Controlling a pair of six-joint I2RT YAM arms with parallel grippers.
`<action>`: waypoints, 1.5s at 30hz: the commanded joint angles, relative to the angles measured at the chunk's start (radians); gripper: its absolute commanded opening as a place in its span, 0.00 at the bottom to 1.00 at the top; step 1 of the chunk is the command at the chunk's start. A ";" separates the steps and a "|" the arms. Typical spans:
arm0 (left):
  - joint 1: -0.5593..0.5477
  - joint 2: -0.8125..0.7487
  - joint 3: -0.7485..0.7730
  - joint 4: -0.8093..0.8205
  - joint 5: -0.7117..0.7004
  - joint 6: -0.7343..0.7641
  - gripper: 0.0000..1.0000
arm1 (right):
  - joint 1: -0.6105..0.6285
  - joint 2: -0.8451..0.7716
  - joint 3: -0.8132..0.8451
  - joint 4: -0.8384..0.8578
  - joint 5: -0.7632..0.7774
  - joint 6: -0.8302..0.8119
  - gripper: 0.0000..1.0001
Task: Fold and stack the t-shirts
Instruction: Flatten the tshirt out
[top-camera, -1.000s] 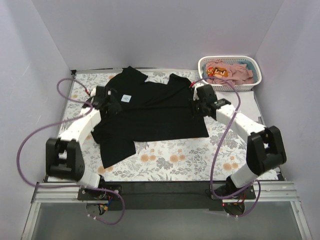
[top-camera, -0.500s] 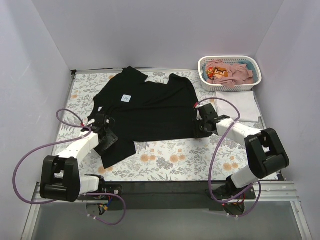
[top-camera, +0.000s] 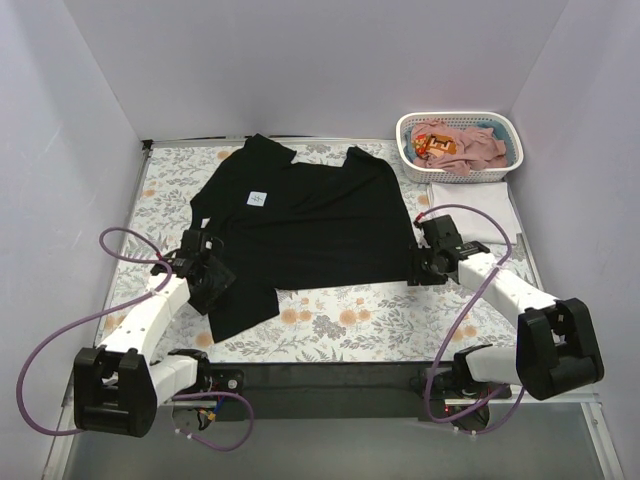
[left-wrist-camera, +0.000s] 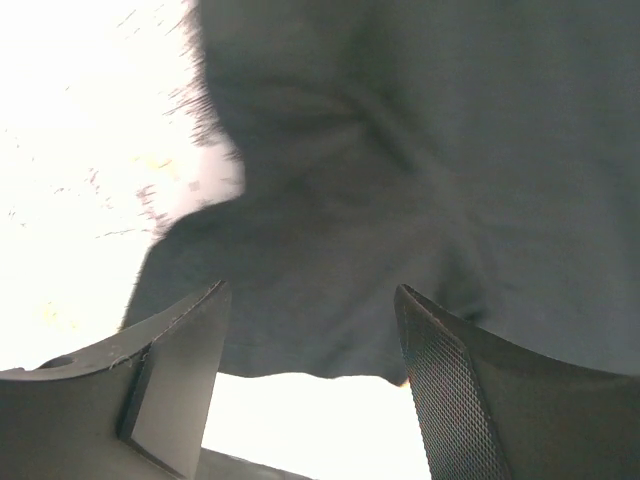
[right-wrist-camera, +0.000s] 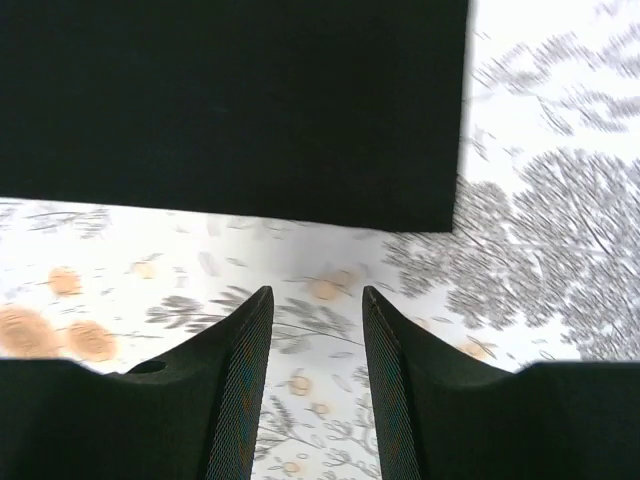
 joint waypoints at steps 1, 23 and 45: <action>0.007 -0.028 0.096 0.007 0.010 0.074 0.66 | 0.073 -0.015 0.096 0.031 -0.101 -0.041 0.47; 0.005 -0.098 -0.018 0.313 -0.366 0.205 0.69 | 0.855 0.776 0.817 0.413 -0.427 -0.179 0.32; 0.005 -0.035 0.004 0.285 -0.423 0.186 0.68 | 0.900 0.733 0.581 0.166 -0.545 -0.229 0.32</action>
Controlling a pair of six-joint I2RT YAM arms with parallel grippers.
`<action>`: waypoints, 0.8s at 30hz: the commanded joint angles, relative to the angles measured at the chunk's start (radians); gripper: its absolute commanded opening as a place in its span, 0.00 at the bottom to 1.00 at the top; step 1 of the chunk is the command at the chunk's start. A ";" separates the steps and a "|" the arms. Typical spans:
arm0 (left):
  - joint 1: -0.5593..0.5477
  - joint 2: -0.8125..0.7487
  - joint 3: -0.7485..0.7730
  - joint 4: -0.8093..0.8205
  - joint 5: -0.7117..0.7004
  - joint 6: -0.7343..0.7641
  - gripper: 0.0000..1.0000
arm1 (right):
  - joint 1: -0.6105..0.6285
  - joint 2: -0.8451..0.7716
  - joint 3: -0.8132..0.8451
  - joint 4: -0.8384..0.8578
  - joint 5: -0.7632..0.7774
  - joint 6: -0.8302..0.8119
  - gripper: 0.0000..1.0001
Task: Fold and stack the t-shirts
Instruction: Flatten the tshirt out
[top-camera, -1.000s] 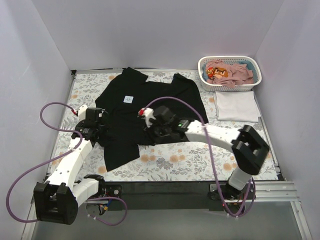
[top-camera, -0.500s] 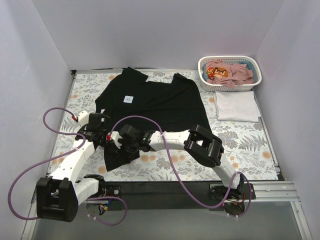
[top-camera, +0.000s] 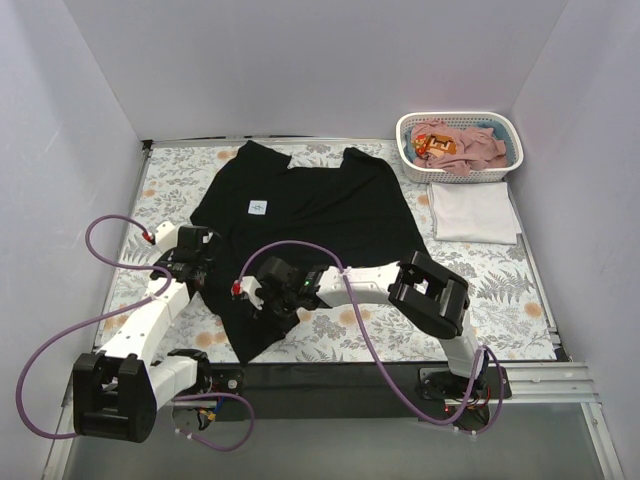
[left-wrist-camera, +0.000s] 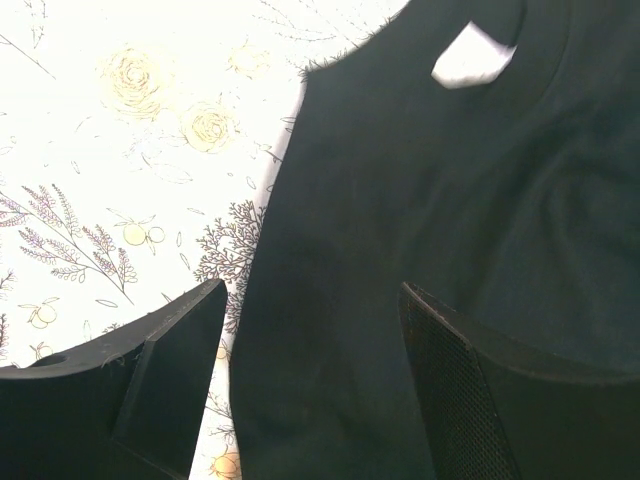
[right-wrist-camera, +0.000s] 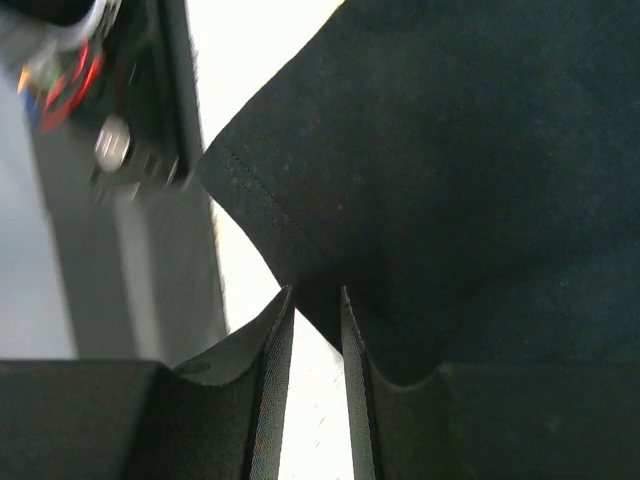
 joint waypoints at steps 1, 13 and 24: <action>0.005 0.008 0.025 0.003 -0.029 0.000 0.68 | 0.025 -0.039 -0.058 -0.206 -0.076 -0.036 0.32; 0.005 0.066 0.060 0.049 0.122 0.049 0.68 | 0.071 -0.134 0.064 -0.461 0.077 -0.134 0.34; 0.003 0.518 0.392 0.130 0.270 0.110 0.65 | -0.423 -0.314 -0.051 -0.412 0.361 -0.047 0.41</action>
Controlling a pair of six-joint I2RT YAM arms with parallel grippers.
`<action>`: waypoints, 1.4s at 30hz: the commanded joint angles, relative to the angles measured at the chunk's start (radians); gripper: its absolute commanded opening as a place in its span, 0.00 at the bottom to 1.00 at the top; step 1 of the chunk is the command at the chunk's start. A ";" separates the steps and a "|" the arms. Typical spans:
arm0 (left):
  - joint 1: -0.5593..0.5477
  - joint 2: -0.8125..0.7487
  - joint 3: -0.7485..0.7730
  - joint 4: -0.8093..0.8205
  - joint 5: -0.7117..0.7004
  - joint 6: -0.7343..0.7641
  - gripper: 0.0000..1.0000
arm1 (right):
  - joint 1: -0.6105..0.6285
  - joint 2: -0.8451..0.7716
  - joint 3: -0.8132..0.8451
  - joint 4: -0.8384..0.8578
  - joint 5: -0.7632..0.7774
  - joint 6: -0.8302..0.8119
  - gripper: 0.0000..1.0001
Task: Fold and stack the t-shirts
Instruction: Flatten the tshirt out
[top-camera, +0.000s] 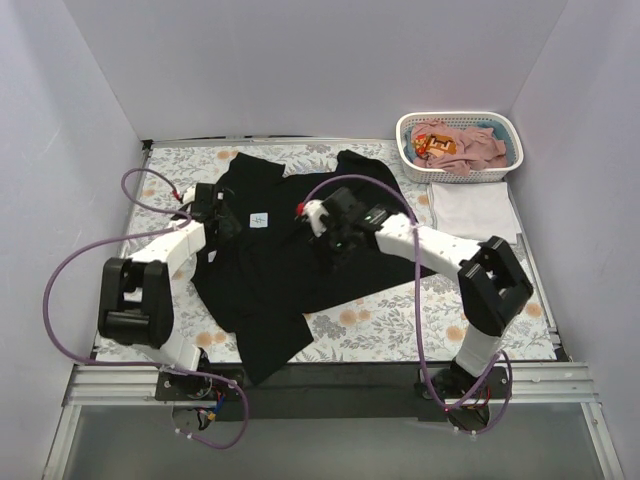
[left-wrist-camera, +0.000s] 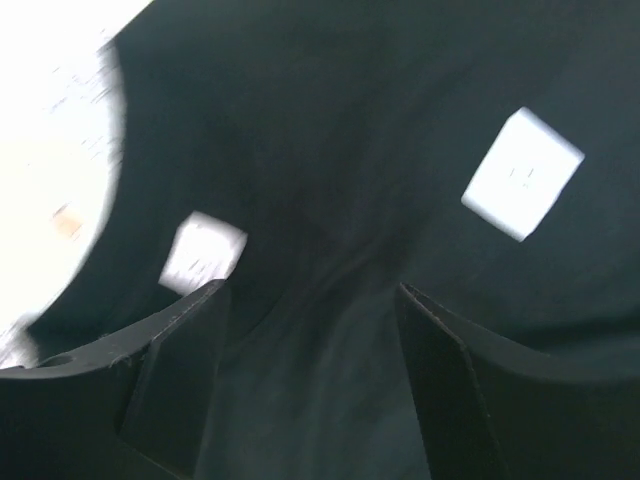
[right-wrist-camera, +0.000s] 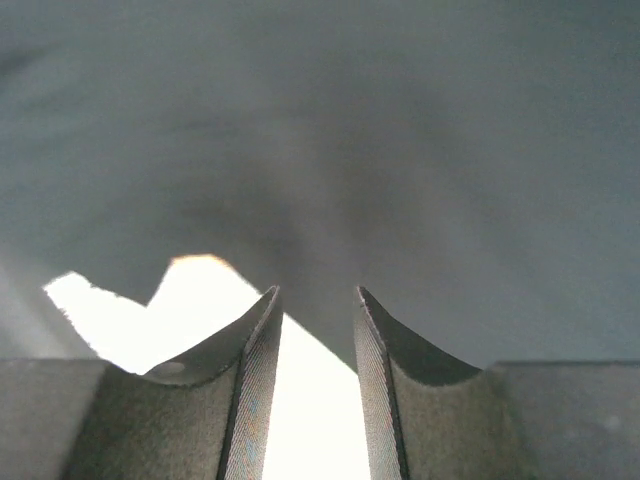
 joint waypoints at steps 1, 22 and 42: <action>0.000 0.133 0.102 0.042 0.034 0.037 0.65 | -0.181 -0.042 -0.086 0.011 0.171 0.076 0.41; 0.005 0.082 -0.032 -0.211 -0.090 -0.097 0.57 | -0.447 -0.353 -0.726 0.002 0.001 0.386 0.44; 0.026 0.166 0.179 -0.024 -0.119 0.008 0.63 | -0.470 -0.171 -0.102 0.241 0.216 0.108 0.41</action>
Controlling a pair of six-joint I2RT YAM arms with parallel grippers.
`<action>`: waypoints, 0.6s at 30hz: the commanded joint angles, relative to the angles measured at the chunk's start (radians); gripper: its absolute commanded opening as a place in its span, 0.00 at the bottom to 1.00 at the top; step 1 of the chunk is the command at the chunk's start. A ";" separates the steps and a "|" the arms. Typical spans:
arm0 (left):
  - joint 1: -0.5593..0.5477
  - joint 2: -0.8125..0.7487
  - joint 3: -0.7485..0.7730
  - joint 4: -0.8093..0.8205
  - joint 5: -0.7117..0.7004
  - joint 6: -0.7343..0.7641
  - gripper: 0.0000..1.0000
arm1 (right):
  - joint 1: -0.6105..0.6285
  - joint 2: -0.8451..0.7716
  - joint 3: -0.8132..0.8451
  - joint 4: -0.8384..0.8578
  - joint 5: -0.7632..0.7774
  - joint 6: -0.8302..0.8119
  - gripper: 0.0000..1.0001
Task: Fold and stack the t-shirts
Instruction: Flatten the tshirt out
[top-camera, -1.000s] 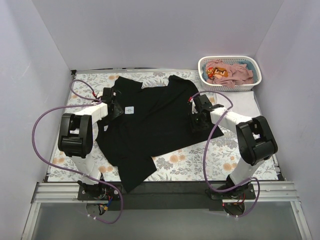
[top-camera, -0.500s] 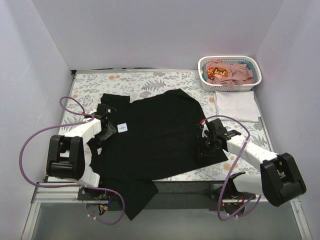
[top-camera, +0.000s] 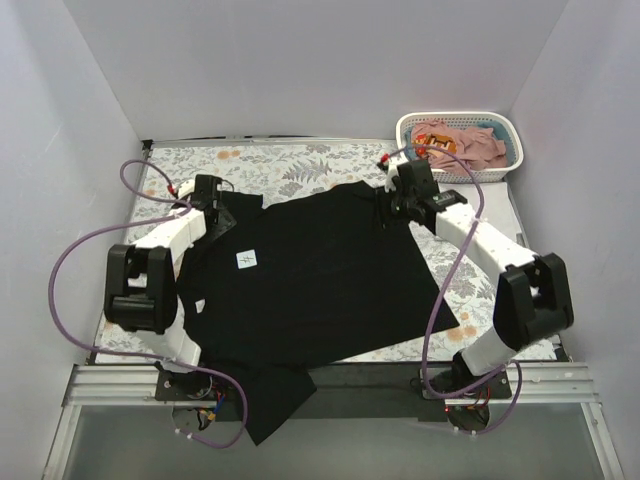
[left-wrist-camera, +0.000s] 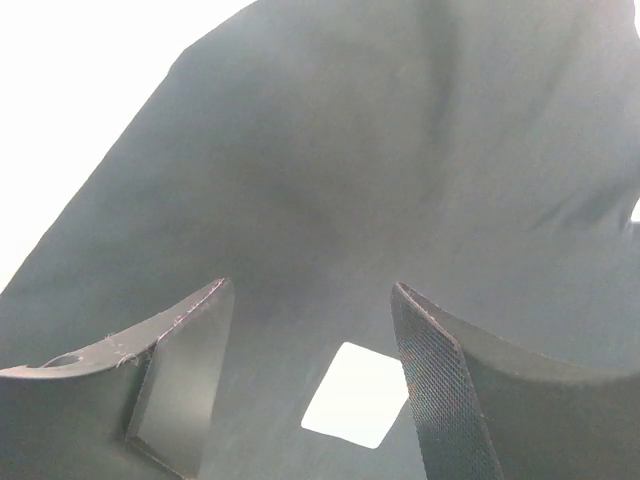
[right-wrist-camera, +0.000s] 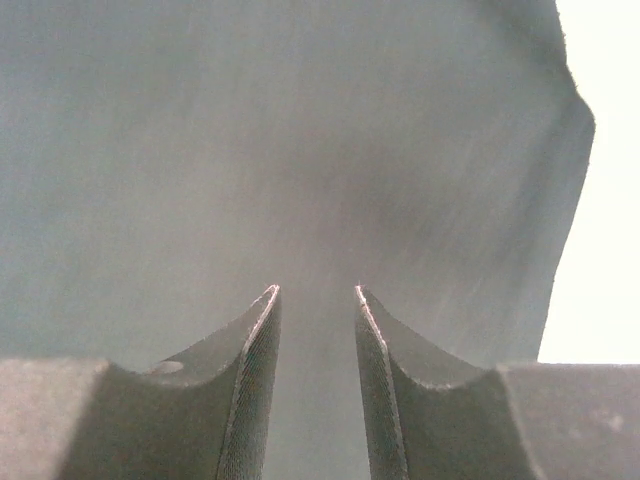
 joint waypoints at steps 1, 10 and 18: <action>0.005 0.089 0.066 0.062 -0.032 0.039 0.63 | -0.006 0.135 0.141 0.149 0.130 -0.127 0.42; 0.003 0.147 0.060 0.090 0.001 0.068 0.64 | -0.004 0.468 0.418 0.199 0.107 -0.379 0.47; -0.005 0.136 0.031 0.098 -0.041 0.082 0.64 | -0.003 0.645 0.612 0.198 0.066 -0.422 0.43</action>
